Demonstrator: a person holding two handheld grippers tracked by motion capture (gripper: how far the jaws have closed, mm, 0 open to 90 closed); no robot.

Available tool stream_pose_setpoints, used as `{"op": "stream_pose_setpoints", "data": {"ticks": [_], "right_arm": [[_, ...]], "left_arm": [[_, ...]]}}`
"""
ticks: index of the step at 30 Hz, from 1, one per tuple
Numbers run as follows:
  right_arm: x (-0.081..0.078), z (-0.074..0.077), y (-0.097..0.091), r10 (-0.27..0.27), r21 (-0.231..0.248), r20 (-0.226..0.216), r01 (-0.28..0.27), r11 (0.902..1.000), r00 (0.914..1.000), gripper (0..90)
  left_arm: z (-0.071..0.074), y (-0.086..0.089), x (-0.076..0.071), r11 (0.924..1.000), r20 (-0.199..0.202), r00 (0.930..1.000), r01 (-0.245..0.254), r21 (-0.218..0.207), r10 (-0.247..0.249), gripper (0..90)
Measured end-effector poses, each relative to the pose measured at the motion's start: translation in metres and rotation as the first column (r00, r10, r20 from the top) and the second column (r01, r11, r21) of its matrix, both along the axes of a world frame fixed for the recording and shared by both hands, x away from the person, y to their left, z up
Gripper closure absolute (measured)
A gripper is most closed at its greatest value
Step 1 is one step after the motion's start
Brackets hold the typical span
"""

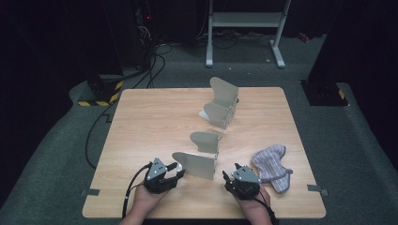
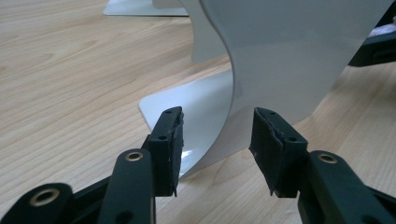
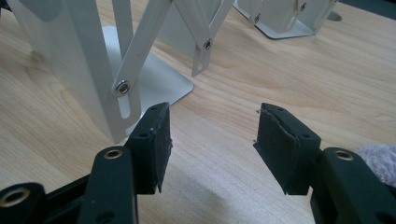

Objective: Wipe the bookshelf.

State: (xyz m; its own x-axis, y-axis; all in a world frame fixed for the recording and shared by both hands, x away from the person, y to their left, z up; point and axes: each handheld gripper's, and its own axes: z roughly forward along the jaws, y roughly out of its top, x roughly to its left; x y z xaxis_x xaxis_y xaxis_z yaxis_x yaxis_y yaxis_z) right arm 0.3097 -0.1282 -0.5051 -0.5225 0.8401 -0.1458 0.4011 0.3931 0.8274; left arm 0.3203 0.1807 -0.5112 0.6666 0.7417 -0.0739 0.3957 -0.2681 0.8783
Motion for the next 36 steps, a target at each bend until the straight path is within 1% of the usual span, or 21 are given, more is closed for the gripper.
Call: {"op": "stream_pose_setpoints", "data": {"ticks": [2,3,6,9,12,14,17,21,25,27,28,30,32,35,36], "right_arm": [[0.0,-0.001,-0.001,-0.001,0.001,-0.009,0.001,1.0,1.0,44.5],[-0.001,-0.001,-0.001,-0.002,0.003,-0.011,0.002,1.0,0.9999,44.5],[-0.002,-0.002,-0.002,-0.003,0.002,-0.014,0.003,1.0,0.9999,44.4],[-0.003,-0.003,-0.003,-0.009,0.005,-0.015,0.009,0.9999,0.9999,44.4],[-0.005,-0.002,-0.005,-0.016,0.011,-0.017,0.016,0.9998,0.9997,44.4],[-0.006,-0.003,-0.005,-0.015,0.005,-0.015,0.015,0.9999,0.9998,44.9],[-0.007,-0.004,-0.004,-0.012,0.008,-0.013,0.012,0.9999,0.9998,48.0],[-0.01,-0.002,0.0,0.009,0.004,0.012,-0.009,0.9999,0.9999,51.3],[-0.011,0.001,0.002,0.005,0.013,0.035,-0.006,0.9999,0.9994,51.4],[-0.011,0.004,0.002,-0.027,0.01,0.071,0.026,0.9996,0.9971,51.1],[-0.012,0.007,0.001,-0.042,0.018,0.093,0.041,0.999,0.9947,51.5],[-0.011,0.011,0.0,-0.064,0.034,0.116,0.061,0.9976,0.9911,52.2],[-0.009,0.013,0.0,-0.069,0.038,0.119,0.065,0.9972,0.9905,53.3],[-0.006,0.012,0.005,-0.055,0.033,0.106,0.051,0.9981,0.9928,54.2],[-0.006,0.011,0.006,-0.055,0.028,0.11,0.052,0.9982,0.9924,55.6]], "left_arm": [[-0.001,-0.001,0.001,0.9999,-0.003,0.9999,0.01,-0.01,-0.01,53.7],[-0.001,-0.003,0.002,0.9999,-0.002,0.9999,0.014,-0.003,-0.014,53.7],[-0.002,-0.007,0.005,0.9996,-0.003,0.9996,0.027,-0.008,-0.027,53.5],[-0.002,-0.012,0.006,0.9992,0.006,0.9992,0.039,-0.012,-0.039,53.8],[-0.003,-0.016,0.006,0.9983,0.007,0.9983,0.058,-0.001,-0.058,56.3],[-0.003,-0.019,0.006,0.9976,0.013,0.9976,0.068,0.005,-0.068,58.5],[-0.003,-0.022,0.006,0.9969,0.016,0.9967,0.079,0.004,-0.079,58.2],[-0.003,-0.026,0.006,0.9948,0.017,0.9946,0.102,0.003,-0.102,63.0],[-0.003,-0.031,0.004,0.9912,0.024,0.9909,0.132,0.013,-0.132,67.7],[-0.003,-0.033,0.003,0.9896,0.025,0.9893,0.143,0.018,-0.144,69.7],[-0.003,-0.034,0.003,0.9889,0.026,0.9887,0.147,0.02,-0.148,70.5],[-0.003,-0.035,0.002,0.9874,0.027,0.9871,0.157,0.021,-0.158,72.1],[-0.003,-0.036,0.001,0.9861,0.028,0.9859,0.164,0.023,-0.165,73.6],[-0.003,-0.037,0.0,0.9852,0.03,0.9849,0.169,0.027,-0.17,75.0],[-0.003,-0.037,0.0,0.9853,0.031,0.985,0.169,0.028,-0.17,75.2]]}}
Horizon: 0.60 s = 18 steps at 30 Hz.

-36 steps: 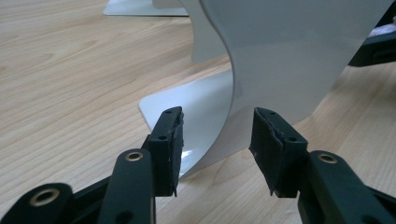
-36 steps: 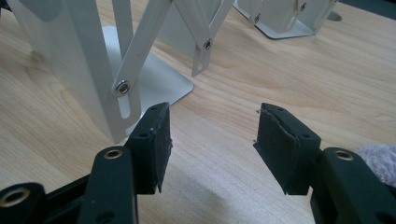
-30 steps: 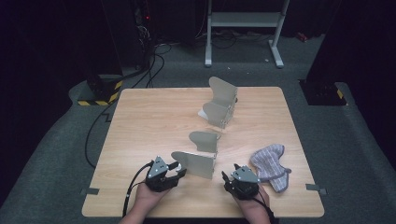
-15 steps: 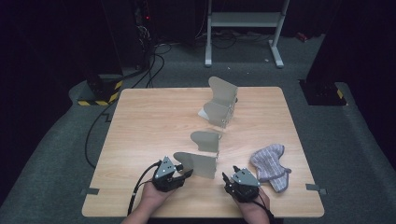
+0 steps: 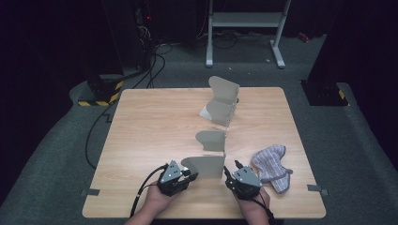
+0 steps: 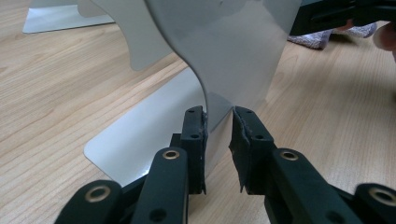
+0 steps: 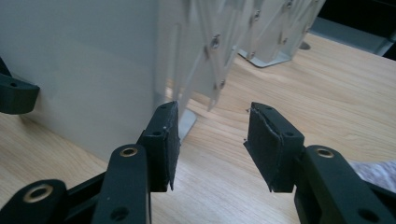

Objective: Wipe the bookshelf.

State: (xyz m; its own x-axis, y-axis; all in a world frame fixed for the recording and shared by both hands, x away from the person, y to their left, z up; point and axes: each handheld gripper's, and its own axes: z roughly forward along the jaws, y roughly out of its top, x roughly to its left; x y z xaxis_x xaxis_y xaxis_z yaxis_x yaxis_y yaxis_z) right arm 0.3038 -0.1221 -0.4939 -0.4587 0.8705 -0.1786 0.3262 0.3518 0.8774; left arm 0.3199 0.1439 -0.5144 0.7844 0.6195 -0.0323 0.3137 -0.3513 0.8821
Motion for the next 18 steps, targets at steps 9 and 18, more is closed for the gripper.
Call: {"op": "stream_pose_setpoints", "data": {"ticks": [9,18], "right_arm": [[0.006,0.001,0.01,0.007,0.014,-0.002,-0.007,0.9999,1.0,58.0],[0.015,-0.001,0.035,0.071,0.004,-0.003,-0.071,0.9975,0.9975,58.4]], "left_arm": [[0.0,0.01,-0.007,0.9997,0.0,0.9997,-0.025,0.003,0.025,78.4],[-0.001,0.035,-0.018,0.9955,0.0,0.9955,-0.095,0.001,0.095,78.5]]}}
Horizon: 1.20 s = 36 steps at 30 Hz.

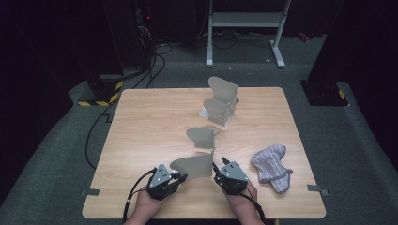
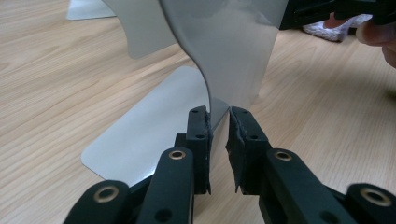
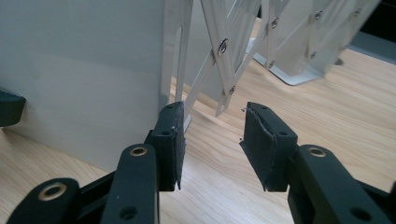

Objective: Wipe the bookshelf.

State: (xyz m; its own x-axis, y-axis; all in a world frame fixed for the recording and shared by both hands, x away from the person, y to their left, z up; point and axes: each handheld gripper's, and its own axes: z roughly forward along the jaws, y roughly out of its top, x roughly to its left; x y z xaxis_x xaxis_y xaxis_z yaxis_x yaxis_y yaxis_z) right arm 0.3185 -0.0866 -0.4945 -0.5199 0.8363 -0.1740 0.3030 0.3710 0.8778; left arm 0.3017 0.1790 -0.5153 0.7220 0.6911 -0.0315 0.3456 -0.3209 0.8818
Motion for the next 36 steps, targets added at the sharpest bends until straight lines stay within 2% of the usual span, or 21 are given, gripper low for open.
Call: {"op": "stream_pose_setpoints", "data": {"ticks": [9,16,23,26,30,36], "right_arm": [[0.006,-0.001,0.03,0.074,-0.012,0.002,-0.074,0.9972,0.9972,59.1],[0.01,-0.001,0.053,0.135,-0.014,0.002,-0.135,0.9908,0.9909,59.4],[0.017,-0.001,0.073,0.17,-0.013,-0.001,-0.17,0.9854,0.9855,60.0],[0.02,-0.002,0.075,0.187,-0.009,-0.018,-0.188,0.9822,0.9821,59.3],[0.022,-0.001,0.071,0.191,-0.002,-0.029,-0.191,0.9816,0.9811,52.7],[0.019,0.0,0.057,0.176,-0.004,-0.027,-0.176,0.9844,0.984,48.9]], "left_arm": [[-0.001,0.027,-0.015,0.9961,0.002,0.9961,-0.088,0.0,0.088,77.3],[-0.001,0.046,-0.027,0.9876,-0.001,0.9876,-0.157,-0.004,0.157,76.8],[-0.002,0.059,-0.035,0.9778,-0.012,0.9779,-0.209,-0.018,0.209,77.5],[-0.002,0.06,-0.036,0.9757,-0.017,0.9759,-0.218,-0.021,0.218,77.5],[-0.002,0.058,-0.036,0.976,-0.011,0.9761,-0.217,-0.015,0.217,77.4],[-0.002,0.051,-0.029,0.9815,-0.017,0.9816,-0.191,-0.017,0.19,77.5]]}}
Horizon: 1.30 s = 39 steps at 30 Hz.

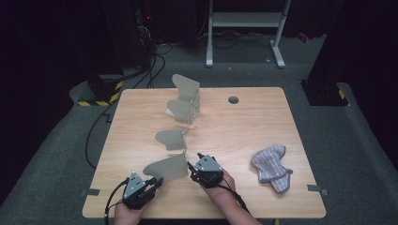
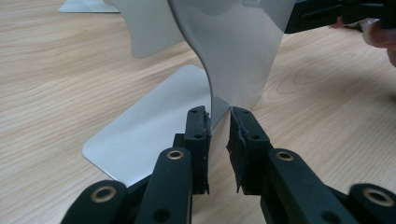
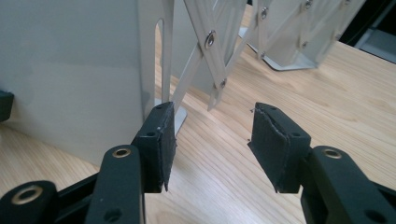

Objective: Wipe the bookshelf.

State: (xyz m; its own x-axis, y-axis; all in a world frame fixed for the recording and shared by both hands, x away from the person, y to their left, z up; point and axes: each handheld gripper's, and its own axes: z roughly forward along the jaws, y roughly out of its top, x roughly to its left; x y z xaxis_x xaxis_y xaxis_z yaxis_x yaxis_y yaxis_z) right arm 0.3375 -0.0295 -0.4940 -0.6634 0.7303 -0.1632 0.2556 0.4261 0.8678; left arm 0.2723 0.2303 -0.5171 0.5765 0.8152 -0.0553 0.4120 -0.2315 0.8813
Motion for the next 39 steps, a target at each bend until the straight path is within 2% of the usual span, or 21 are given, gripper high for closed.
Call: {"op": "stream_pose_setpoints", "data": {"ticks": [7,9,14,21,24,27,30,35,39], "right_arm": [[-0.009,-0.003,-0.027,-0.072,-0.021,0.006,0.072,0.9972,0.9974,47.3],[-0.013,-0.003,-0.037,-0.097,-0.024,0.007,0.097,0.995,0.9953,47.1],[-0.024,-0.001,-0.061,-0.149,-0.022,0.016,0.149,0.9886,0.9887,46.9],[-0.04,-0.001,-0.09,-0.225,-0.025,0.021,0.225,0.974,0.9742,47.0],[-0.045,-0.002,-0.098,-0.248,-0.027,0.018,0.248,0.9683,0.9686,47.0],[-0.047,-0.002,-0.103,-0.258,-0.024,0.018,0.258,0.9658,0.9661,46.9],[-0.048,-0.002,-0.102,-0.25,-0.023,0.021,0.251,0.9678,0.968,47.2],[-0.043,-0.007,-0.088,-0.204,-0.035,0.004,0.204,0.9784,0.9791,46.4],[-0.039,-0.009,-0.073,-0.158,-0.04,-0.003,0.158,0.9866,0.9874,45.5]], "left_arm": [[0.001,-0.025,0.019,0.9983,-0.003,0.9983,0.057,0.002,-0.057,78.9],[0.001,-0.033,0.026,0.9976,0.0,0.9978,0.067,0.016,-0.067,79.1],[0.003,-0.056,0.042,0.9957,-0.011,0.9957,0.092,0.014,-0.092,80.2],[0.005,-0.091,0.055,0.9852,-0.016,0.9857,0.168,0.034,-0.168,83.9],[0.006,-0.101,0.056,0.9802,-0.012,0.9809,0.194,0.038,-0.194,82.7],[0.006,-0.104,0.058,0.9782,-0.01,0.979,0.204,0.04,-0.204,80.2],[0.007,-0.101,0.055,0.9769,-0.002,0.9784,0.206,0.056,-0.207,79.9],[0.008,-0.087,0.045,0.9801,0.009,0.9814,0.191,0.054,-0.192,78.6],[0.011,-0.073,0.038,0.986,0.031,0.987,0.156,0.059,-0.158,82.3]]}}
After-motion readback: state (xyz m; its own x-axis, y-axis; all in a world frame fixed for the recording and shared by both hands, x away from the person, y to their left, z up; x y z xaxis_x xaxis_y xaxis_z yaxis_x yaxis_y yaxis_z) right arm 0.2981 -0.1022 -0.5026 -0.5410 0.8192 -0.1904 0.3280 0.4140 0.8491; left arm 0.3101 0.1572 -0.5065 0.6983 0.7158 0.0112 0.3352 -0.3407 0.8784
